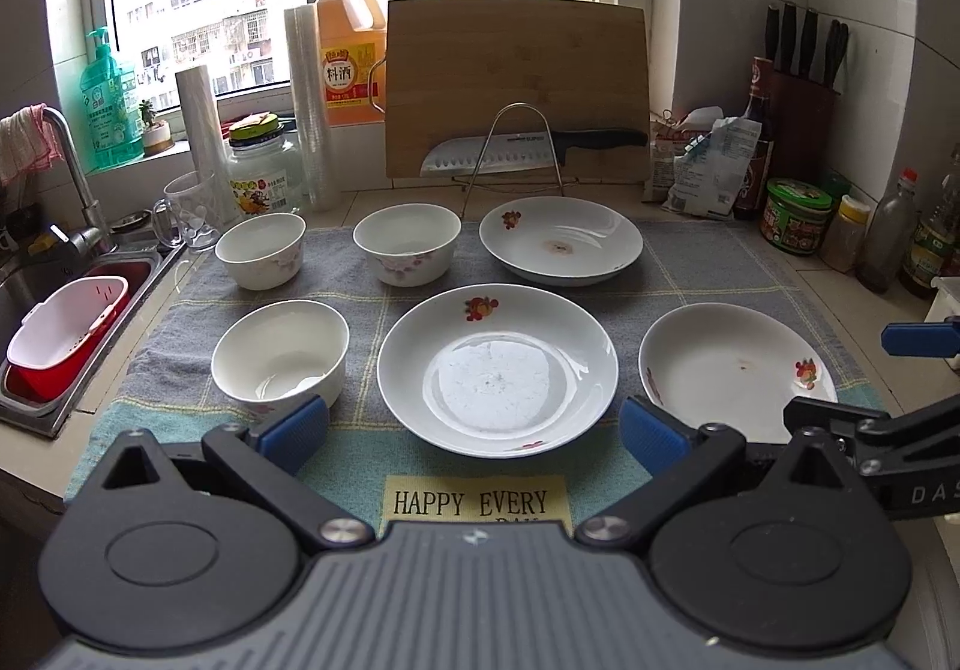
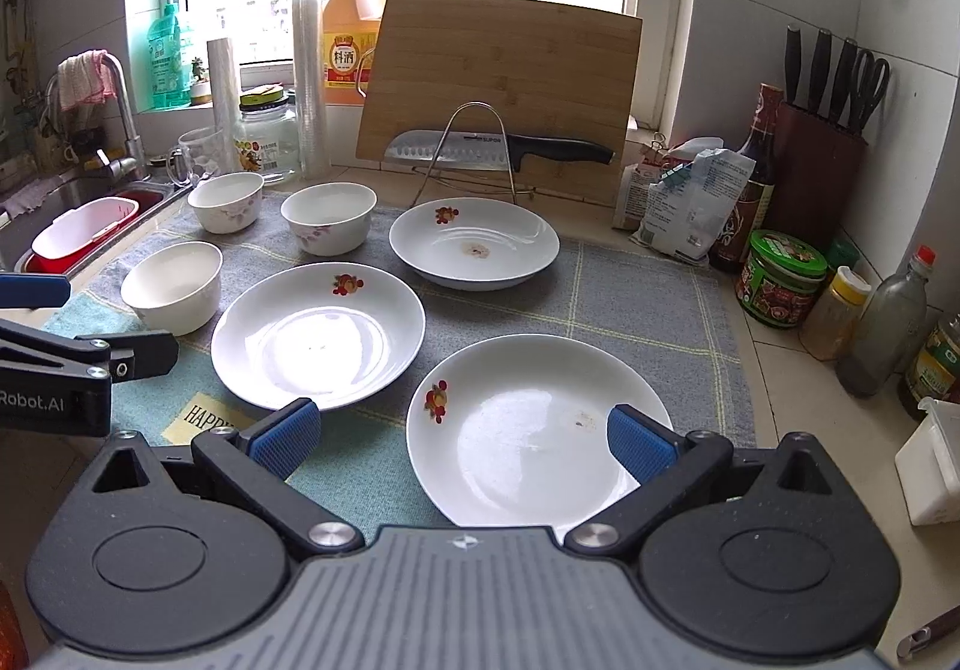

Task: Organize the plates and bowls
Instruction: 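Reach the left gripper to a white flower-print plate and grasp its rim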

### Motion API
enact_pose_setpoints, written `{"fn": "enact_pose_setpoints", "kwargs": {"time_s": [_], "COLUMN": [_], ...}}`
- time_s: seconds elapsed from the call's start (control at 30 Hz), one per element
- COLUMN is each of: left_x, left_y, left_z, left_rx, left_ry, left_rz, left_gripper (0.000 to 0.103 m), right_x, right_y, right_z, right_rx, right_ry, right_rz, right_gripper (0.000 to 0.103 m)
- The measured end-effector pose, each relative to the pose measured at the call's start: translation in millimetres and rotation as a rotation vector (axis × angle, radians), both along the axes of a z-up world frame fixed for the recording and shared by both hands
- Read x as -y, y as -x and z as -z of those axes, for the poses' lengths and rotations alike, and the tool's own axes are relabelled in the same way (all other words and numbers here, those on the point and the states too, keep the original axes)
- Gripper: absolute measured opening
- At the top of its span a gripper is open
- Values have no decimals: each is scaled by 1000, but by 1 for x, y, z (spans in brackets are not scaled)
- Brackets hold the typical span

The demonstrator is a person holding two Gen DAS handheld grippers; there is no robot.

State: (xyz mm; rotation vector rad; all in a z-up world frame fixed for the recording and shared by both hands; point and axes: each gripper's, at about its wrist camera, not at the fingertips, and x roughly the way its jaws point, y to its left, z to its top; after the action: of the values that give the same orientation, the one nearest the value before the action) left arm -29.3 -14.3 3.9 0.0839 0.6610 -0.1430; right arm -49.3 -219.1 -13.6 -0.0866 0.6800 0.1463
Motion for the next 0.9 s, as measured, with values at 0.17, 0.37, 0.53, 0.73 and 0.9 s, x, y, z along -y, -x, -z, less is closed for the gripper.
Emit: {"fn": "enact_pose_setpoints", "kwargs": {"time_s": [0.17, 0.37, 0.53, 0.73, 0.9], "left_x": [3, 9, 13, 20, 35], "left_y": [-1, 1, 0, -6, -7], "left_z": [7, 15, 22, 26, 27], "left_rx": [-41, -66, -68, -91, -93], "left_ry": [-11, -14, -15, -2, -64], "left_rz": [24, 63, 66, 80, 108], "left_gripper": [102, 102, 102, 102, 102], "right_x": [20, 37, 43, 55, 63], "right_y": [3, 7, 5, -6, -16], "right_z": [24, 64, 84, 102, 113], "right_rx": [-35, -107, -132, -154, -156], "right_ry": [23, 3, -14, -27, -36], "right_rz": [-11, 8, 12, 9, -8], "right_gripper": [103, 103, 103, 103, 103]}}
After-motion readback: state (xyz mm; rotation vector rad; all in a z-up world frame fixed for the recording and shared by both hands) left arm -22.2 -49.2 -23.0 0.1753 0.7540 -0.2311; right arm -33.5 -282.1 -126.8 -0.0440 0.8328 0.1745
